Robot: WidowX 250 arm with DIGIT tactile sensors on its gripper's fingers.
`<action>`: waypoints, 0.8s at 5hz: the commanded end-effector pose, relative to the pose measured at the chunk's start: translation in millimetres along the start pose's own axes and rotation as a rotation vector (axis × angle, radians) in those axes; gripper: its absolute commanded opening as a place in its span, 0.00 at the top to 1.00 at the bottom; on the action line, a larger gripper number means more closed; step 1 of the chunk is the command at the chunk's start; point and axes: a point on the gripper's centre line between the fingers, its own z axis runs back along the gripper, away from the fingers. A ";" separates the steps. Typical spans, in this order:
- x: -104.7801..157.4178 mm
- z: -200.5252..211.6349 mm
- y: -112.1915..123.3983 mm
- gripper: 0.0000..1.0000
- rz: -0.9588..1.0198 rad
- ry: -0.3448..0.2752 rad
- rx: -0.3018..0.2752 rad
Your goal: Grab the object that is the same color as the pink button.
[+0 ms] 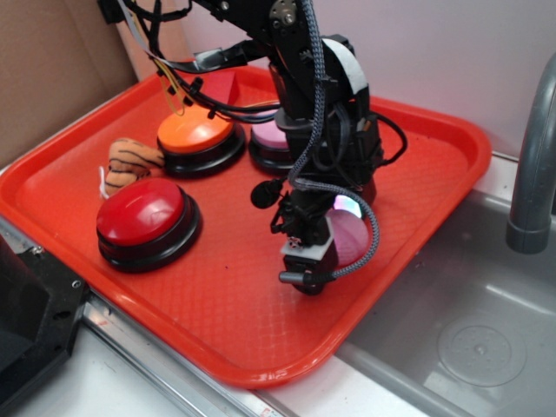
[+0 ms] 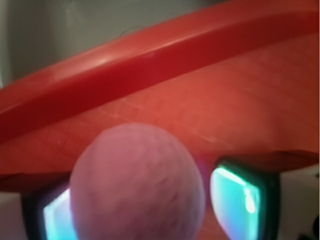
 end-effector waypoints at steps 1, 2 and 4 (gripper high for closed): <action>4.2 23.7 -0.5 1.00 0.076 -0.076 0.051; -2.5 49.2 9.7 1.00 0.197 -0.063 0.085; -36.9 119.8 28.2 1.00 0.598 -0.019 0.134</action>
